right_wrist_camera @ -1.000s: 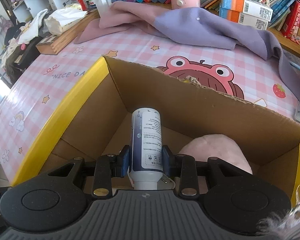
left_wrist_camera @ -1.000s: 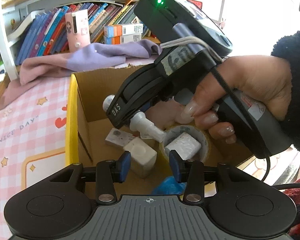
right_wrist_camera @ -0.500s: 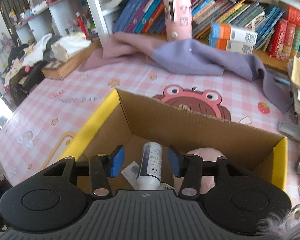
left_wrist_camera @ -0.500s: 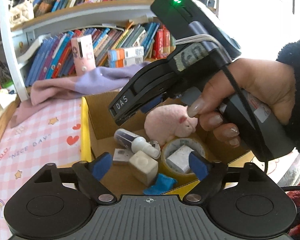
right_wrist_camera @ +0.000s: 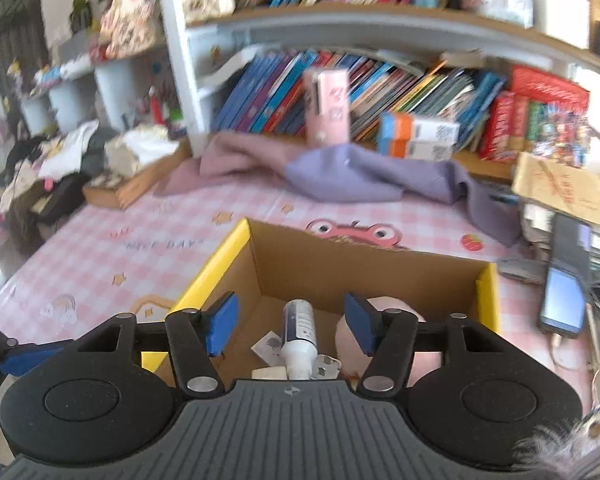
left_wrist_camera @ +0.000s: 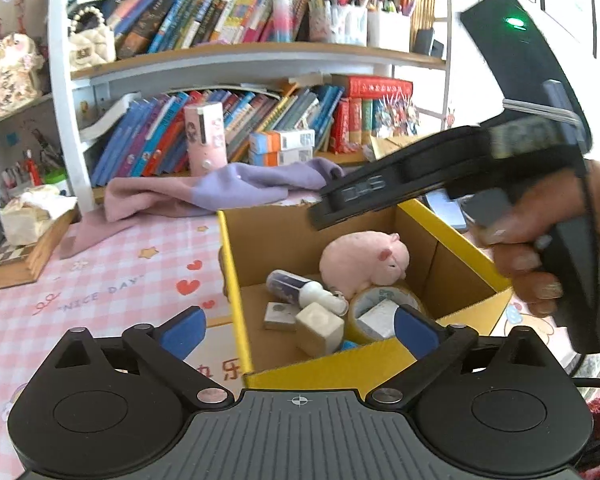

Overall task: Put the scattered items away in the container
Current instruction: 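Withdraw both open tools up and away from the yellow box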

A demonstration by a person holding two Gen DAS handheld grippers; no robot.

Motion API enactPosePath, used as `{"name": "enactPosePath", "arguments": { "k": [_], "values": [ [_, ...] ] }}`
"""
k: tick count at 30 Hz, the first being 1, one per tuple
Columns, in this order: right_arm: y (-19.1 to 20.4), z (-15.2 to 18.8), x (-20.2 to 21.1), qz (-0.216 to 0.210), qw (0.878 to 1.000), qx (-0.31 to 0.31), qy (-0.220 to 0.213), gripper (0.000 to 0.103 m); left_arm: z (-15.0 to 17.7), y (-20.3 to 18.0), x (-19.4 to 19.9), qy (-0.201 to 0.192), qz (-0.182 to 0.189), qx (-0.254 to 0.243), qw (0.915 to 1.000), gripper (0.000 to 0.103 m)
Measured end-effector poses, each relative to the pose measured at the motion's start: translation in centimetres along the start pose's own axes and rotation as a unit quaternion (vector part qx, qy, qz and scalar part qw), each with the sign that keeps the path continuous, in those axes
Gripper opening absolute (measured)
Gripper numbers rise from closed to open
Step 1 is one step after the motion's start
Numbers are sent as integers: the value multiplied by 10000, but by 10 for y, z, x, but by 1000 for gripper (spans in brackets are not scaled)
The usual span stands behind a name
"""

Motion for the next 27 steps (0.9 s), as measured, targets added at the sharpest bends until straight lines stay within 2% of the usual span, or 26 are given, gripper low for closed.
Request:
{"name": "enactPosePath", "arguments": {
  "k": [7, 13, 17, 21, 27],
  "values": [
    [6, 28, 49, 340, 9979, -257, -480, 64, 22, 20, 39, -204, -92, 301, 9993, 103],
    [25, 66, 81, 593, 9945, -415, -758, 72, 50, 44, 75, -257, -383, 664, 9967, 103],
    [37, 94, 97, 790, 9918, -578, -826, 76, 74, 54, 97, -71, -722, 744, 9946, 103],
    [50, 124, 114, 999, 9893, -520, -929, 81, 94, 59, 121, -82, -1039, 639, 9925, 103],
    [77, 170, 130, 1104, 9900, -284, -829, 86, 119, 64, 143, 50, -1009, 798, 9917, 103]
  ]
}}
Point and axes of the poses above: each gripper's, at about its wrist camera, not at the fingertips, and x roughly against the way its jaws point, y to its left, z to its underside, the point moved 7 cm from there along -x, roughly the way its jaws point, and after that the axes turned 15 degrees about -x, right-handed, at the moved point
